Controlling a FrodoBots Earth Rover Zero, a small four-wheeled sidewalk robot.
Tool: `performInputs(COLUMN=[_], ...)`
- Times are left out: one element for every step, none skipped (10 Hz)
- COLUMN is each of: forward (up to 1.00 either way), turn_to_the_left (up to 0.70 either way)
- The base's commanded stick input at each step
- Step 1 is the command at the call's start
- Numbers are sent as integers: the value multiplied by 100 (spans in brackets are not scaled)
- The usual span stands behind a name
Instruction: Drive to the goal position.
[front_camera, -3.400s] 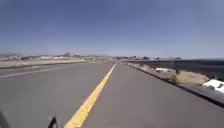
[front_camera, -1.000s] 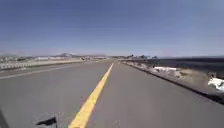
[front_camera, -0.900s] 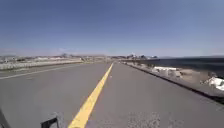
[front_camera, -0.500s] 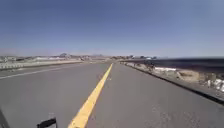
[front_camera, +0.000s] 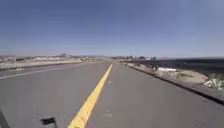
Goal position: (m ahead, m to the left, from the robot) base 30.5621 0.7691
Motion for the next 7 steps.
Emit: performInputs(forward=[85,85,85,85,85,85,85], turn_to_the_left=[0,0,0,0,0,0,0])
